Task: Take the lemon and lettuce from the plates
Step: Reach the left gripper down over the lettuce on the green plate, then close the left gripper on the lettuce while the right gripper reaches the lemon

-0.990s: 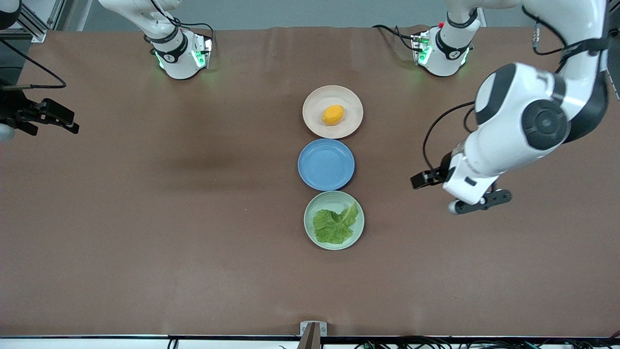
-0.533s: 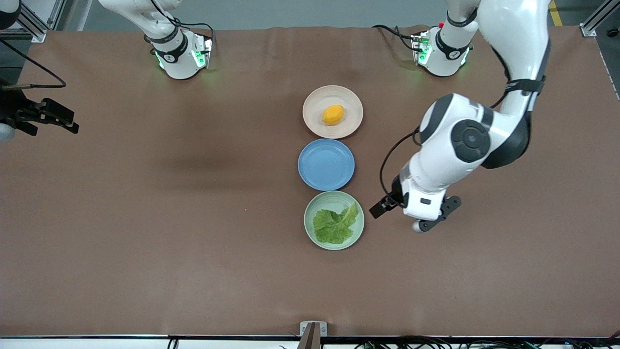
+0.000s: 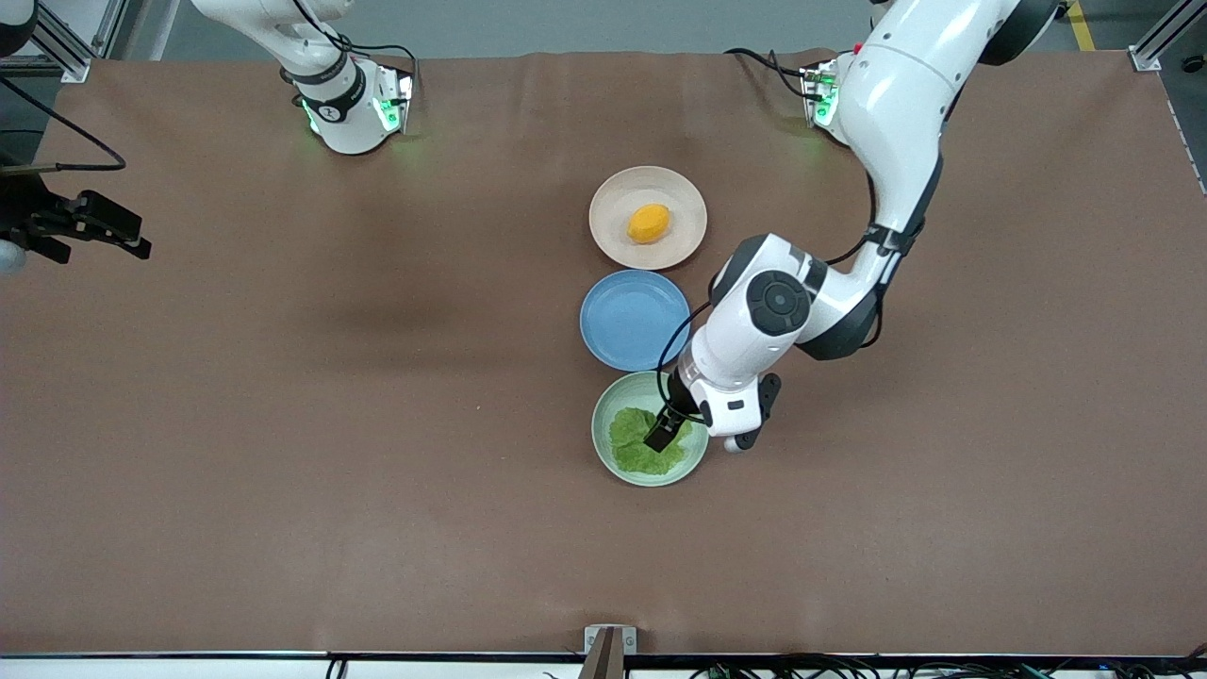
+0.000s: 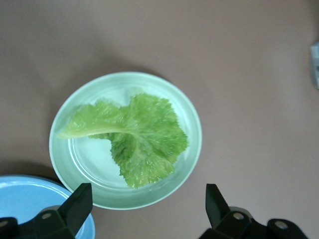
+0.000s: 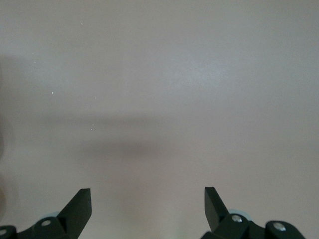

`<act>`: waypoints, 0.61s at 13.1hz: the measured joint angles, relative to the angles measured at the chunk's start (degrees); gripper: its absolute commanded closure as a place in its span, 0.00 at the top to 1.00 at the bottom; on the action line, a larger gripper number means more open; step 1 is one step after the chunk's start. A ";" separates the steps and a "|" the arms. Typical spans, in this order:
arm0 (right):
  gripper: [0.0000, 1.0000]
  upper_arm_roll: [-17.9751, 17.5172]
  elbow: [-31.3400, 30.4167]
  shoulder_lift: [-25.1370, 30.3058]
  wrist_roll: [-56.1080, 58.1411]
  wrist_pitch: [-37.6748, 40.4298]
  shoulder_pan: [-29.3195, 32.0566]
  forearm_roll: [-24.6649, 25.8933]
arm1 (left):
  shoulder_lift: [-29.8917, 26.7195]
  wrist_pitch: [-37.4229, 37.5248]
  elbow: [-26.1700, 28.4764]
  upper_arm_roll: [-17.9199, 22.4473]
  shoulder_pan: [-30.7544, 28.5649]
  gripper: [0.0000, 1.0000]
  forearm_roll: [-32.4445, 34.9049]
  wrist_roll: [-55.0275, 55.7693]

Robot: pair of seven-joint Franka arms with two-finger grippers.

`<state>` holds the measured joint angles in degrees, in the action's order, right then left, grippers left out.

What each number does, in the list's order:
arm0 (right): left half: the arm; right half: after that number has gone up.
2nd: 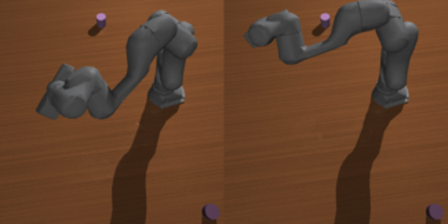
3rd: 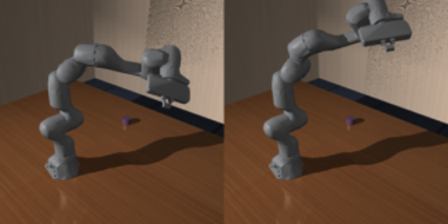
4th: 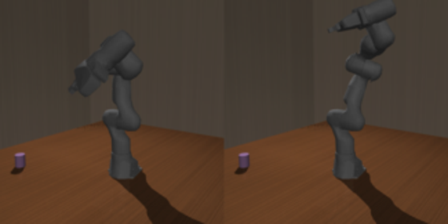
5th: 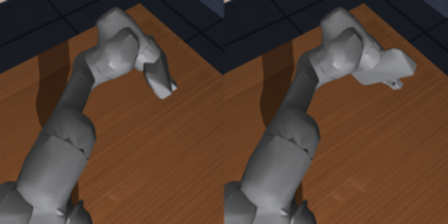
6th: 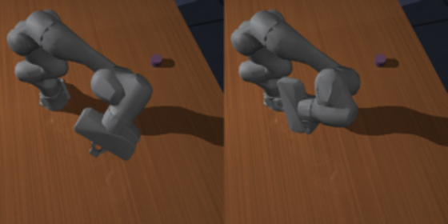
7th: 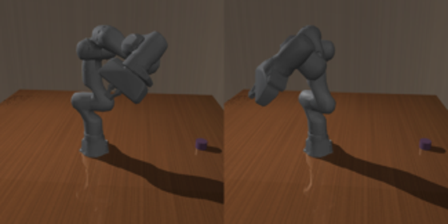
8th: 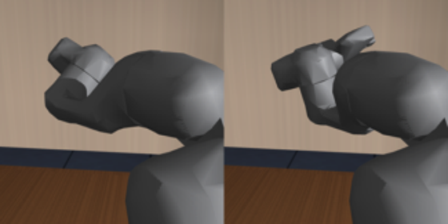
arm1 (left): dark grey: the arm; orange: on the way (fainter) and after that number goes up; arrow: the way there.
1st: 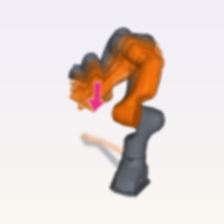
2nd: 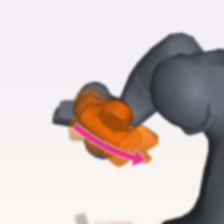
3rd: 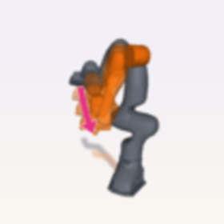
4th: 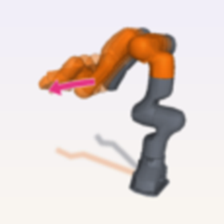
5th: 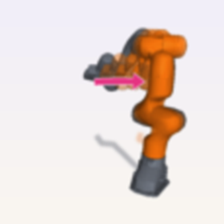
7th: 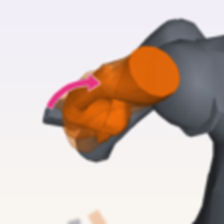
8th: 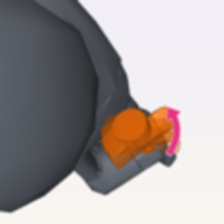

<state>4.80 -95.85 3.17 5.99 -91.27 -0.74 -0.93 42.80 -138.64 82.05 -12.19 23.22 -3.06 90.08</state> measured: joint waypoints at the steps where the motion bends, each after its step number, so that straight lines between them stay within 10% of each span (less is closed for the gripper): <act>1: 1.00 0.01 0.17 0.01 0.00 0.38 0.00 0.00 | 1.20 -0.25 -0.06 -0.01 0.19 1.00 0.00 1.86; 8: 1.00 0.14 1.99 -0.50 0.00 1.58 0.02 -0.01 | 6.65 -4.40 -0.57 0.00 0.97 0.99 0.00 3.79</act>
<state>4.94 -93.87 2.67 6.00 -89.69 -0.71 -0.95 49.45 -143.04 81.48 -12.19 24.19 -3.06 93.87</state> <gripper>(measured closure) 0.000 0.000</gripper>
